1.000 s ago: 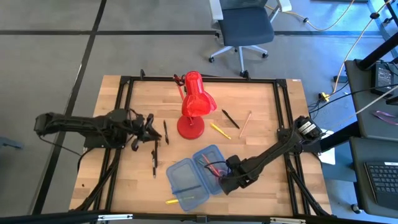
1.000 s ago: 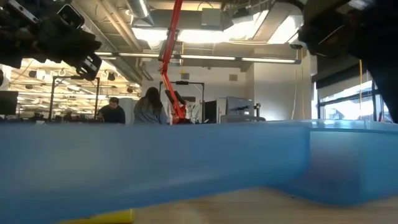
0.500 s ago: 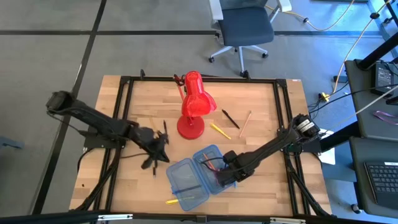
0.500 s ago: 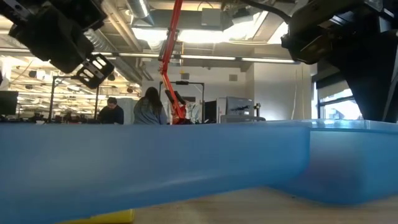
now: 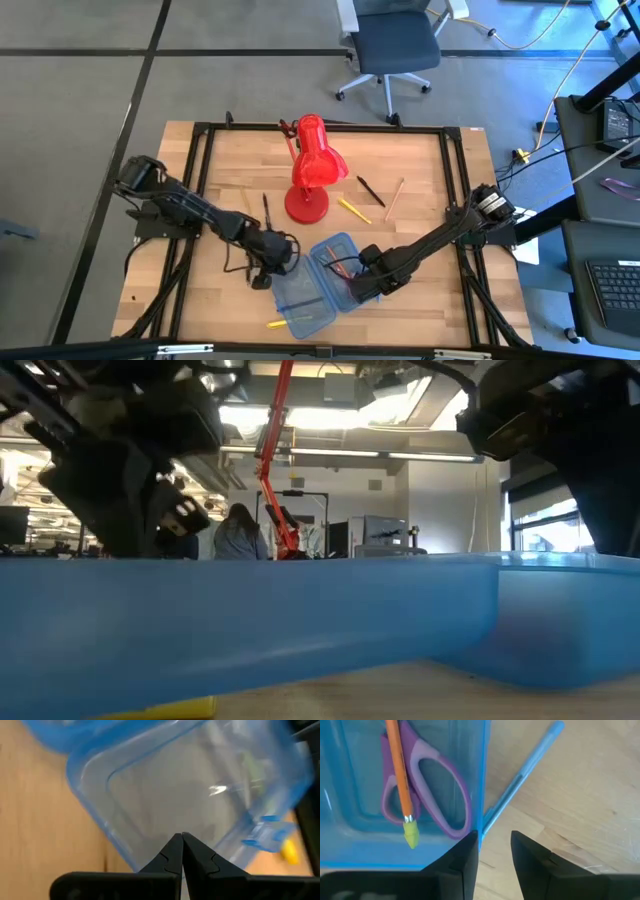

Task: Pick & place school supplies into a supply box
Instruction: Adjust the blue supply box, then put the blue pen into the blue supply box

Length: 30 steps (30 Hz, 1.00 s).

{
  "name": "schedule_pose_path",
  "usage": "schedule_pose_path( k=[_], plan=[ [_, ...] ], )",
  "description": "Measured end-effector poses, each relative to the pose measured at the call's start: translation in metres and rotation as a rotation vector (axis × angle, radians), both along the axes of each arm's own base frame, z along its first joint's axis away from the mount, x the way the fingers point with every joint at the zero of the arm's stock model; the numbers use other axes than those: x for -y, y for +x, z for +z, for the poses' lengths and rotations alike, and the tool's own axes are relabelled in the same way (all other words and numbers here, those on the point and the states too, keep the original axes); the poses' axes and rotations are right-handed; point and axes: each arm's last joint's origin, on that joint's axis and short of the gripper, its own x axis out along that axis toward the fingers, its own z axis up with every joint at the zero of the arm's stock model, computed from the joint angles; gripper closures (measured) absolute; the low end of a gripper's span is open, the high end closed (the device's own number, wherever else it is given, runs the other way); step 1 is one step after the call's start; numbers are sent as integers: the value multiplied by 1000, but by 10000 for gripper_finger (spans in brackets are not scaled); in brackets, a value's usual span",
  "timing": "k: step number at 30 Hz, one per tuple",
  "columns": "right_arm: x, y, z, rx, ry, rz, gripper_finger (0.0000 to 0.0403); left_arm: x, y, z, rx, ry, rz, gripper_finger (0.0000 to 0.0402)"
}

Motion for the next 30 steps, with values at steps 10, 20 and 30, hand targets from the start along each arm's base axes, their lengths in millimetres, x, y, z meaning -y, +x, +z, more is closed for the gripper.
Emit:
schedule_pose_path(
  k=[10, 20, 30],
  plan=[
    [-10, -6, 0, 8, -1, 72, 284, -10, 10, 6, -119, 328, 214, 399],
    [-9, -4, 0, 43, -49, 59, 284, -38, 20, 12, -106, 419, 296, 400],
    [-9, -4, 0, 42, -39, -14, 284, -43, 9, 38, -58, 415, 211, 398]
  ],
)
